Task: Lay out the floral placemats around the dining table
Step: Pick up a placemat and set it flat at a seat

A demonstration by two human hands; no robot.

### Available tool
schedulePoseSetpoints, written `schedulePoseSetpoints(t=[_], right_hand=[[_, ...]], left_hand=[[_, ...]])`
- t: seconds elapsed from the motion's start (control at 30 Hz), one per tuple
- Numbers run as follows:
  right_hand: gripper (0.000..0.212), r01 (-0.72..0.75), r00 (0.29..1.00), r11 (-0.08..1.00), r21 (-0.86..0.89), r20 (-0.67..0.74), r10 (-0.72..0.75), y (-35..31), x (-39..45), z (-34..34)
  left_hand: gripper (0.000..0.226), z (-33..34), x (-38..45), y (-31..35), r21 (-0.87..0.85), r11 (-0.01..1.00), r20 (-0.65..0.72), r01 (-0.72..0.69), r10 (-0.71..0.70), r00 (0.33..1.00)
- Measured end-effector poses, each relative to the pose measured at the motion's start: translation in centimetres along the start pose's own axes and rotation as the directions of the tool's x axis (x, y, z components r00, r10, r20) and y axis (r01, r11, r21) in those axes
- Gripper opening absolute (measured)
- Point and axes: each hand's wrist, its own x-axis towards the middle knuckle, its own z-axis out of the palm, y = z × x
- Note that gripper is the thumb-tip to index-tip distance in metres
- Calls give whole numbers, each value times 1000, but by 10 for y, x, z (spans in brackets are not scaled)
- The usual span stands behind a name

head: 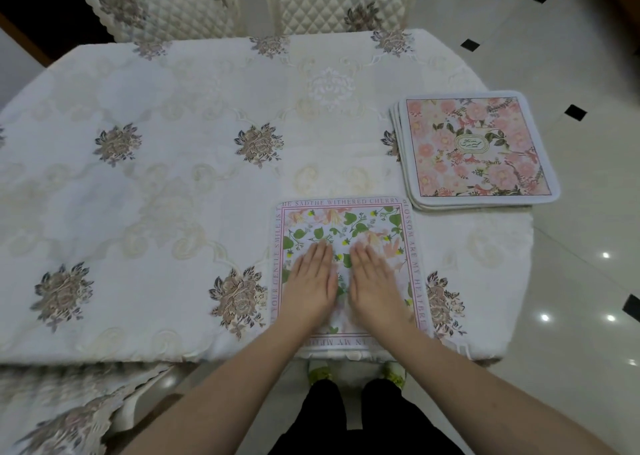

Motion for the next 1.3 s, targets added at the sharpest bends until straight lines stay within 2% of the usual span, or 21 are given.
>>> schedulePoseSetpoints(t=[0.13,0.3,0.83,1.1,1.3], right_hand=[[58,43,999,995,-93,9,-42,-4,-10,12],[61,69,998,991,-119,-2,-69,6,-15,6],[64,-34,998,988,-153,49,42,48,-41,-6],[67,-86,993,975,-203,61,100,65,-54,-18],[68,-132,969,960,-249,174,178,57,-58,-29]], left_hand=[[59,14,-23,-7,94,992,-23,-79,81,996],[59,10,-24,-14,84,990,-13,-111,113,994],[67,-9,-60,-63,149,982,88,-117,104,991],[74,-17,-56,-74,203,961,154,-189,159,975],[74,-35,-56,-74,337,934,246,-114,29,969]])
